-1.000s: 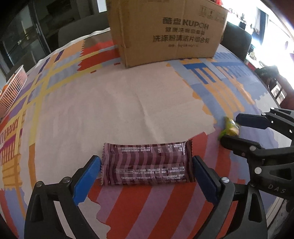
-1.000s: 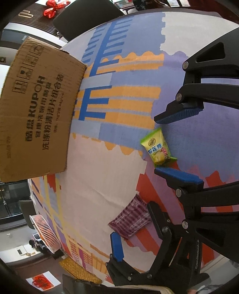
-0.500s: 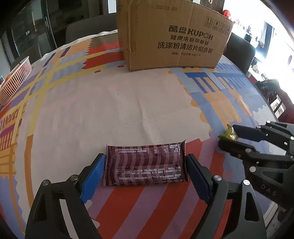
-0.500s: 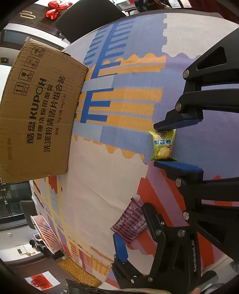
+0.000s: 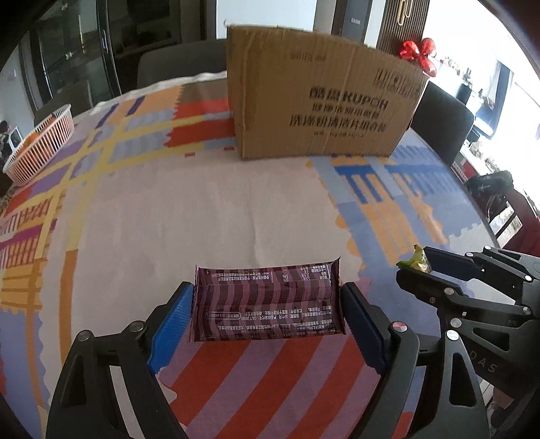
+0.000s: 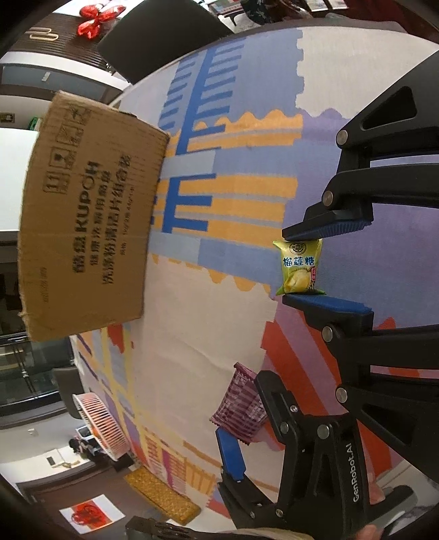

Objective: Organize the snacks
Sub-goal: 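Carry the striped bar and yellow candy into the box and open both grippers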

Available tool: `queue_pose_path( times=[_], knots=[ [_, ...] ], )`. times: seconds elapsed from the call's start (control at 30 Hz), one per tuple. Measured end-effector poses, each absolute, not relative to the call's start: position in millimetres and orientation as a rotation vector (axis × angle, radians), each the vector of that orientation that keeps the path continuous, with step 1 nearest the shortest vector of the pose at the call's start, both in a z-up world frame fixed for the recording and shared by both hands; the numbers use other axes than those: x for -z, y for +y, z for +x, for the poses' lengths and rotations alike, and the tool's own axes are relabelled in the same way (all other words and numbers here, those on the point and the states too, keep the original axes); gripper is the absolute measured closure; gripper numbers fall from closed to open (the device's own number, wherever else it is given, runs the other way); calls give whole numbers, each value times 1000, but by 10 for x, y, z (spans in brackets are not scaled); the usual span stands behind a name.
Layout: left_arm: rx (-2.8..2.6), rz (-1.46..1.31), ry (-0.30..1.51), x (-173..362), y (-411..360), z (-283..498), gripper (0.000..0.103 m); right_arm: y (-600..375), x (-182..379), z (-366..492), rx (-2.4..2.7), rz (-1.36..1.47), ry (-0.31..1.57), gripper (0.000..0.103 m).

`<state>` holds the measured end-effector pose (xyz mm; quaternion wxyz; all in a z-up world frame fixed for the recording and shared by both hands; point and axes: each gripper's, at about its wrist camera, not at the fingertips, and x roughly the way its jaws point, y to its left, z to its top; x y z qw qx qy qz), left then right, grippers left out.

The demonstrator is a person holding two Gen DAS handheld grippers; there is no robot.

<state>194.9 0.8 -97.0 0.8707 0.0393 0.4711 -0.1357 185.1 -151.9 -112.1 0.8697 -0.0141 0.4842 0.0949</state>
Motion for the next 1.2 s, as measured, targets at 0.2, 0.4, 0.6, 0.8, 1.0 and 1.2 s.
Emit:
queue_pose_path(
  times=[0.2,0.4,0.6,0.8,1.0,1.2],
  knots=[
    [263,51,930,701,-55,1955,16,-1611,897,1842,-190,-3,958,71],
    [258,69,854,349,-167,2002,16,-1722,571,1848,-167,-4,864,71],
    [244,50,794,6,-289,2152,16,-1859,240,1932,-156,15,782,71],
    [241,50,752,-276,-427,2328,16,-2012,-11,2108,-157,39,747,71],
    [250,46,744,-479,-568,2552,16,-2151,-221,2277,-163,38,729,71],
    [251,52,756,-581,-680,2770,16,-2241,-432,2457,-163,6,697,71]
  ],
)
